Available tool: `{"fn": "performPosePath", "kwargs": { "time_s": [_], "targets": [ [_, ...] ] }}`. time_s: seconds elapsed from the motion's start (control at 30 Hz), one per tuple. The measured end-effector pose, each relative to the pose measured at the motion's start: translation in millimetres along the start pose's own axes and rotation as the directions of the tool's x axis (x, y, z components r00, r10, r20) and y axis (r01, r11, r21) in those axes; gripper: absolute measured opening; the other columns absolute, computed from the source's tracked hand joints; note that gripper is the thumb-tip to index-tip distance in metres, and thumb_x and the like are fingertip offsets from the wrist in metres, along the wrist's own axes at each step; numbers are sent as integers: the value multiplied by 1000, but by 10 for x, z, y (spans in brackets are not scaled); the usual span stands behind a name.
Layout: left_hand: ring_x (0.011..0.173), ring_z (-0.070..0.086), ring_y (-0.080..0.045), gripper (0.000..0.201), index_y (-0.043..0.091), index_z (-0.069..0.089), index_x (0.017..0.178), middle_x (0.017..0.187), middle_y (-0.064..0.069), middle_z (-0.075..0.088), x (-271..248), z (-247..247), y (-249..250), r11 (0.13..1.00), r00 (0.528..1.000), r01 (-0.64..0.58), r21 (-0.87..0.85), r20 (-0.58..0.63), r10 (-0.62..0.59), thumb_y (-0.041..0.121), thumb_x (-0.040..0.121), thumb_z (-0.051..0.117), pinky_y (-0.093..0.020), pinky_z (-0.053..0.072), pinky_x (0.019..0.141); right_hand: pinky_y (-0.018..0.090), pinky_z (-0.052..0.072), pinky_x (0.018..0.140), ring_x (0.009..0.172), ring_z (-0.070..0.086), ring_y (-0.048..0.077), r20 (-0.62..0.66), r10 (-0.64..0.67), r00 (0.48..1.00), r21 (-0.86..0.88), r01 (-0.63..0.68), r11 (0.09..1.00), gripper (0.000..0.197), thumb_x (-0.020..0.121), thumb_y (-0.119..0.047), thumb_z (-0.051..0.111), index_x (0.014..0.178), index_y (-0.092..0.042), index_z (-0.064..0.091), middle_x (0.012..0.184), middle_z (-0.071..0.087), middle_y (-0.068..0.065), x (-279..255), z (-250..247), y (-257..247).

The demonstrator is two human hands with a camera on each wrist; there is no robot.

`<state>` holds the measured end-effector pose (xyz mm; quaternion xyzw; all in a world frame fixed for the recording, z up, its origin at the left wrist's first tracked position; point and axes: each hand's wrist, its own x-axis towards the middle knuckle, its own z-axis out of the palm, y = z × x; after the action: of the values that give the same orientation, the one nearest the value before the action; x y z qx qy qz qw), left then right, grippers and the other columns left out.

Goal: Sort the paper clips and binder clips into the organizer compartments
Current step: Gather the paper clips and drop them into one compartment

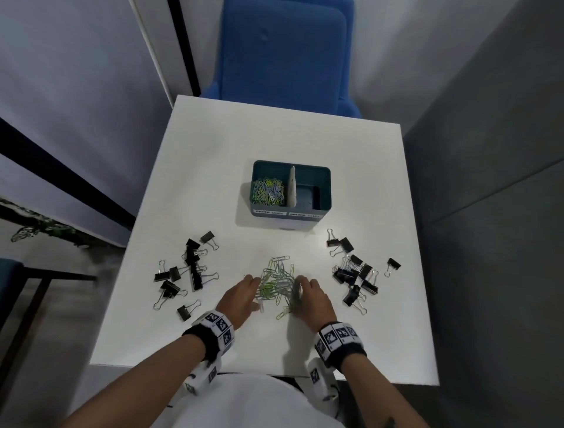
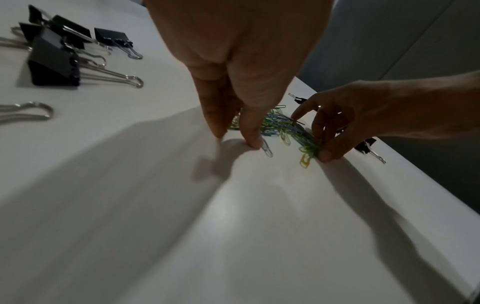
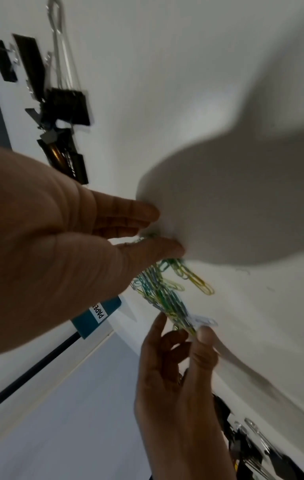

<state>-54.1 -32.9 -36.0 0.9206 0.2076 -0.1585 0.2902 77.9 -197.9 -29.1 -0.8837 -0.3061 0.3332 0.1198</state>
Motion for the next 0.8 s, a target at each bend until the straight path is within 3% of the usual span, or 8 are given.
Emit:
{"fn": "performPosePath", "kwargs": {
  "time_s": [0.1,0.17,0.23,0.33,0.43,0.5,0.67,0.8],
  "targets": [
    [96,60,-35,40,10,53,123,115,-10,54,59,4,84,998,998,-7,-55,-62,3,12,85,66,-40,49,77,39,52,73,88,62,35,-40,-34,999,28,36,999,56,77,-19,73,125,-16,44,111,51,9,61,60,-98],
    [97,59,-33,40,12,53,123,115,-8,53,64,0,102,996,997,-12,-83,-79,6,20,86,65,-39,49,76,41,54,73,90,62,35,-70,-41,997,22,43,999,58,76,-17,72,126,-17,43,113,47,9,79,48,-124],
    [104,55,-26,57,15,44,132,122,-3,46,50,-11,106,997,998,6,-80,-65,-12,37,85,66,-38,49,78,41,55,71,101,56,32,-94,-45,995,11,46,999,70,72,-21,74,132,-21,39,120,41,8,94,10,-98],
    [125,38,-24,108,13,13,149,144,-5,26,41,14,116,997,999,33,76,17,-34,61,70,71,-40,50,87,44,55,80,125,36,31,-68,-74,995,-115,65,991,100,67,-28,80,148,-24,21,148,24,11,144,-67,-27],
    [135,23,-30,125,14,-5,151,157,-8,5,91,73,140,981,996,33,189,75,-48,63,66,73,-41,44,99,47,48,95,132,27,35,43,-96,994,-245,103,964,111,69,-25,81,153,-26,8,159,8,12,216,-104,-30],
    [134,24,-31,118,15,0,151,157,-10,7,141,74,183,979,996,30,203,71,-45,56,70,75,-42,46,96,44,50,92,128,31,35,55,-135,989,-281,145,949,98,74,-19,76,152,-26,16,158,12,12,231,-80,-96],
    [114,45,-26,75,18,36,138,133,-7,39,209,121,261,981,999,-43,191,-4,44,30,76,76,-39,54,71,37,54,64,113,45,26,-38,-185,982,-190,174,966,61,76,-15,71,130,-22,44,134,39,6,154,79,-111],
    [87,55,-24,40,16,52,110,103,-5,48,166,156,171,971,992,-114,209,-18,121,14,77,74,-34,48,48,38,54,64,99,51,23,-71,-138,988,-90,132,987,37,79,-10,69,112,-19,55,119,43,5,97,134,-46]
  ]
}}
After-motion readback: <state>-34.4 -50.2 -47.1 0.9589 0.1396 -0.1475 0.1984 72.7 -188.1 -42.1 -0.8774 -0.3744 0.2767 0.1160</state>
